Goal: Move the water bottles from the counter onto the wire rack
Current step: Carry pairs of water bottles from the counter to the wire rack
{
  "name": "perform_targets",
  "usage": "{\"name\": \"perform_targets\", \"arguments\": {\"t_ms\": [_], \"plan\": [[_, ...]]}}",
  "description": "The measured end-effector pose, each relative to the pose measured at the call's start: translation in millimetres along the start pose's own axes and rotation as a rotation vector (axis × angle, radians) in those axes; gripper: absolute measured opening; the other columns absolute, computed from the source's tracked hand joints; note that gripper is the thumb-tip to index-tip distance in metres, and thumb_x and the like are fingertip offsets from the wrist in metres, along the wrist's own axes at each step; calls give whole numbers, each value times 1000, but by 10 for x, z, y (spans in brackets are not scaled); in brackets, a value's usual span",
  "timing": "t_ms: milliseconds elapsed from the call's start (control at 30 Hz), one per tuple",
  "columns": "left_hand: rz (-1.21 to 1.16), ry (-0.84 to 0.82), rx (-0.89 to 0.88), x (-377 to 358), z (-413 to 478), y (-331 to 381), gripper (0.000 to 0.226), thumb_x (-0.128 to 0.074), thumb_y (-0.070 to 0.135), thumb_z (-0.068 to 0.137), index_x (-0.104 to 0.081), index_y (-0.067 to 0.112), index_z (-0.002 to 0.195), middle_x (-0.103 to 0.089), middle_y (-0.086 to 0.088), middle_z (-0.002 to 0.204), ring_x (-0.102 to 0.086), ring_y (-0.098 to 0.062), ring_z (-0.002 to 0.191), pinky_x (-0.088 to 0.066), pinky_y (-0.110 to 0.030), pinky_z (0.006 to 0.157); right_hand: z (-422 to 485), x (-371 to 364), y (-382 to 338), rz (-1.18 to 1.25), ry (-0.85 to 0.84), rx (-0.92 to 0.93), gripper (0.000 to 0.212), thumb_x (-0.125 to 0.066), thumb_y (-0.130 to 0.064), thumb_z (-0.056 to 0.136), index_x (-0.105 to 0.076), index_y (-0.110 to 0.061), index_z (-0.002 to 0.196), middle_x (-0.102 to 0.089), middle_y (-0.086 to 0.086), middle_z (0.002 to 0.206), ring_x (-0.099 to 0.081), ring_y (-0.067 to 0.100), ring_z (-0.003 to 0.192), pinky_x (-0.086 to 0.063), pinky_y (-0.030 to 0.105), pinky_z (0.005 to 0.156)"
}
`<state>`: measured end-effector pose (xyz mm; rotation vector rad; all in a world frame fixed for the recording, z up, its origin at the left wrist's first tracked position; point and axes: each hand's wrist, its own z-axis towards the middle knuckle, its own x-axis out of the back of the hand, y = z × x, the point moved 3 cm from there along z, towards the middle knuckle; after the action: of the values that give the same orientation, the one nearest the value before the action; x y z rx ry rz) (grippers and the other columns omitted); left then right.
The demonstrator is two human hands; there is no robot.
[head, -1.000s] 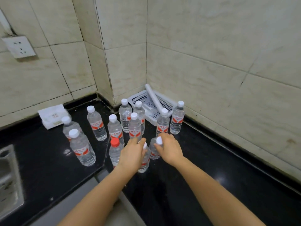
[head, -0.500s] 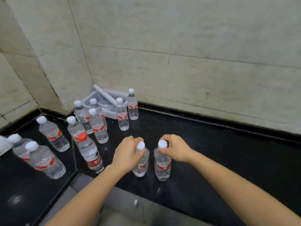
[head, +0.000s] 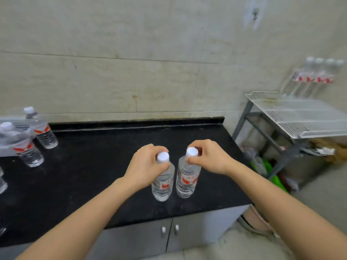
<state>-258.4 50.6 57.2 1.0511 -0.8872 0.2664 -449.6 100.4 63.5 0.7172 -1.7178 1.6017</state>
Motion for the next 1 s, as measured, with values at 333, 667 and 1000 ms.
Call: {"name": "perform_targets", "arguments": {"t_ms": [333,667,1000], "plan": [[-135,-1,-166,-951,560,1805,25,-72,19,74,-70,26,98,-60,12,84,-56,-3,75,-42,-20,65,-840,1780,1274,-20,297,-38,18,-77,-27,75,-66,-22,87,-61,-8,73,-52,2,62,-38,19,56],[-270,-49,-395,-1449,1363,3523,16,-76,11,72,-75,13,88,-69,1,76,-48,6,56,-45,-18,58,-1319,3403,2101,52,499,-56,12,-77,-25,78,-67,-20,84,-59,-5,69,-48,7,61,-38,25,57],[-488,-116,-522,-2135,2500,4647,32,-69,0,75,-69,31,66,-62,8,64,-50,5,55,-41,-12,51,-1096,4723,2937,62,704,-63,8,-76,-22,79,-68,-19,78,-58,-3,66,-48,7,60,-40,25,59]]}}
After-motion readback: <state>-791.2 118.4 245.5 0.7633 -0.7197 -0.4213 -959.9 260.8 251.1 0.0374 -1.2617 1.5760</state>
